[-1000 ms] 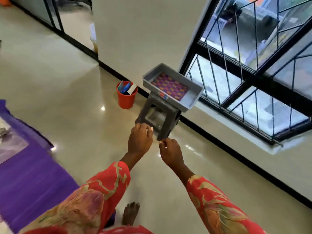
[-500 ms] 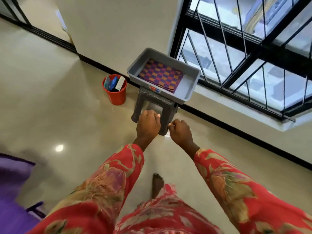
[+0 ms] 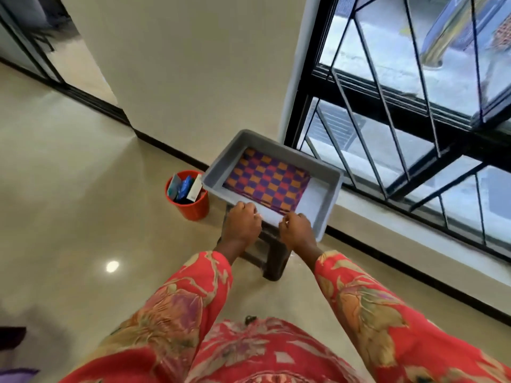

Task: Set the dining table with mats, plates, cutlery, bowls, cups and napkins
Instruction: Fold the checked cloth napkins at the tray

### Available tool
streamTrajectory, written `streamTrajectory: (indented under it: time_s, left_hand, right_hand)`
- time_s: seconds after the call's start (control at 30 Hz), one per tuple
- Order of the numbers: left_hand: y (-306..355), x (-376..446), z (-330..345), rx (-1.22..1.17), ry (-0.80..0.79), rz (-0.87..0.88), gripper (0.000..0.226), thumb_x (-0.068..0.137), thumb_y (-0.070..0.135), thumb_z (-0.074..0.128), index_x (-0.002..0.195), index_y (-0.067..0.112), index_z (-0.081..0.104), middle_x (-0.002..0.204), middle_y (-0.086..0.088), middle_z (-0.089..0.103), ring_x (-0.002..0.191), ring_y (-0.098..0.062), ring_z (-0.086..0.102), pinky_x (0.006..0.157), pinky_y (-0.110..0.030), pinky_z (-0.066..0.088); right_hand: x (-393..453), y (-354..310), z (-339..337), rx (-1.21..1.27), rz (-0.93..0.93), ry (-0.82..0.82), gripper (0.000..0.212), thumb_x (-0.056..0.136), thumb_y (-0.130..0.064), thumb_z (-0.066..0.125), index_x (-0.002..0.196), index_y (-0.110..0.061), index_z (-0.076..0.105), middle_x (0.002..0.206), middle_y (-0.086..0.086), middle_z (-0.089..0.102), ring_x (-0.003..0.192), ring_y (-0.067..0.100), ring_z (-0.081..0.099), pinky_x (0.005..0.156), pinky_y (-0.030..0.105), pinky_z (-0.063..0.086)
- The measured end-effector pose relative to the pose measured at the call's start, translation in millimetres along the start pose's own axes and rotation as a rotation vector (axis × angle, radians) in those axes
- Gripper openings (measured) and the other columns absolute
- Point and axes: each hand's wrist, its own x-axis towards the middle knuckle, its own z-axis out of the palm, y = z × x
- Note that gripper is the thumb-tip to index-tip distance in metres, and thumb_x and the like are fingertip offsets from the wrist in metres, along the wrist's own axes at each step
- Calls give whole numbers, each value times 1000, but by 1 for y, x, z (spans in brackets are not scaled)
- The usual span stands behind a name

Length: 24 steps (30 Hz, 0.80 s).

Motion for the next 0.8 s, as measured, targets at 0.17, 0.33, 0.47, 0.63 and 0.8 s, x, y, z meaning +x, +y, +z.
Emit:
streamTrajectory:
  time_s: [0.17,0.33,0.47,0.63,0.8]
  left_hand:
    - [0,71,-6,50,-53,14,24,96,20,43,111,5,54,117,-14,50,106,-27,50,88,-37,42]
    - [-19,146,-13,160,-174,85,22,97,21,44,110,6,54,118,-12,49,107,-29,50,91,-40,43]
    - [-39,214,-23,275,-249,192,24,96,19,42,109,6,57,117,-13,53,107,-29,51,91,-38,42]
    - [-55,280,-20,307,-352,243,22,94,17,42,102,5,59,112,-14,55,104,-30,53,89,-40,43]
    - [-59,324,-4,313,-444,274,23,94,16,44,104,3,59,112,-14,52,105,-31,50,90,-42,43]
  right_hand:
    - [65,-9,-6,-24,8,-39,19,95,-20,45,100,-6,57,109,14,57,91,25,53,72,28,39]
    - [124,-15,-4,-52,45,-81,23,95,-21,42,103,-4,55,111,17,55,97,33,54,81,36,47]
    - [167,-17,-5,-94,119,-105,27,94,-24,43,111,-6,54,116,17,54,103,36,54,88,38,47]
    - [211,-18,-5,-163,211,-160,30,95,-28,43,114,-6,51,118,15,51,105,34,52,87,39,45]
    - [255,-9,3,-163,256,-209,32,90,-23,50,116,-5,50,126,14,47,112,36,49,91,41,46]
